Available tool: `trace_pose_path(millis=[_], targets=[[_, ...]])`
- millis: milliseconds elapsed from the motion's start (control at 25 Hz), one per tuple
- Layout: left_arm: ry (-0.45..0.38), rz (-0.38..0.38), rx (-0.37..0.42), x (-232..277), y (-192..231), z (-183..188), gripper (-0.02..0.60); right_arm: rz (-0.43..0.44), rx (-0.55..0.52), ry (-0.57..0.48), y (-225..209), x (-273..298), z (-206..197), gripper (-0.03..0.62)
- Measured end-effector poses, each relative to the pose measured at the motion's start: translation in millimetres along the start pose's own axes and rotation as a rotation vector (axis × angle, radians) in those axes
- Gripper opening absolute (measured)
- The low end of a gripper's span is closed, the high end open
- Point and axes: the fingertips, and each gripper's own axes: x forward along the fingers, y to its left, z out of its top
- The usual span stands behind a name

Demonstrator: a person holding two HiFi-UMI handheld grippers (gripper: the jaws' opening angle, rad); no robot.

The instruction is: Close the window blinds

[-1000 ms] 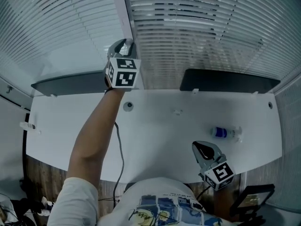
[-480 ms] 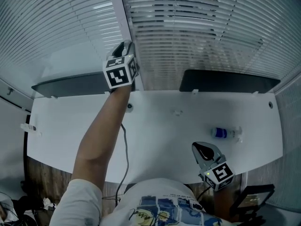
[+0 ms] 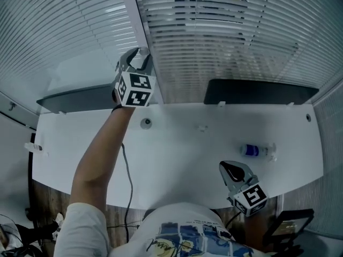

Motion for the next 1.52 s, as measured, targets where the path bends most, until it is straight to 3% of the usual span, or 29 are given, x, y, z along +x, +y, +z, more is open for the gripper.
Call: trace_pose_path(millis=[400, 560, 800, 920, 1120, 1520], targets=[[0.056, -0.015, 0.583, 7, -11, -6, 0.169, -0.004, 0.002, -0.018, -1, 0, 1, 0.002], [0.074, -0.014, 0.7, 12, -13, -8, 0.169, 0.0, 0.004, -0.007, 1, 0, -2, 0.002], [0.079, -0.004, 0.774, 15, -12, -6, 0.163, 0.0, 0.01, -0.009, 1, -1, -2, 0.003], [0.074, -0.001, 0.768, 15, -11, -5, 0.137, 0.001, 0.01, -0.007, 0, 0, -3, 0.002], [0.068, 0.018, 0.674, 13, -11, -6, 0.127, 0.003, 0.02, -0.002, 0, -1, -4, 0.002], [0.06, 0.029, 0.303, 9, -7, -4, 0.127, 0.006, 0.017, -0.008, 1, -1, -4, 0.002]])
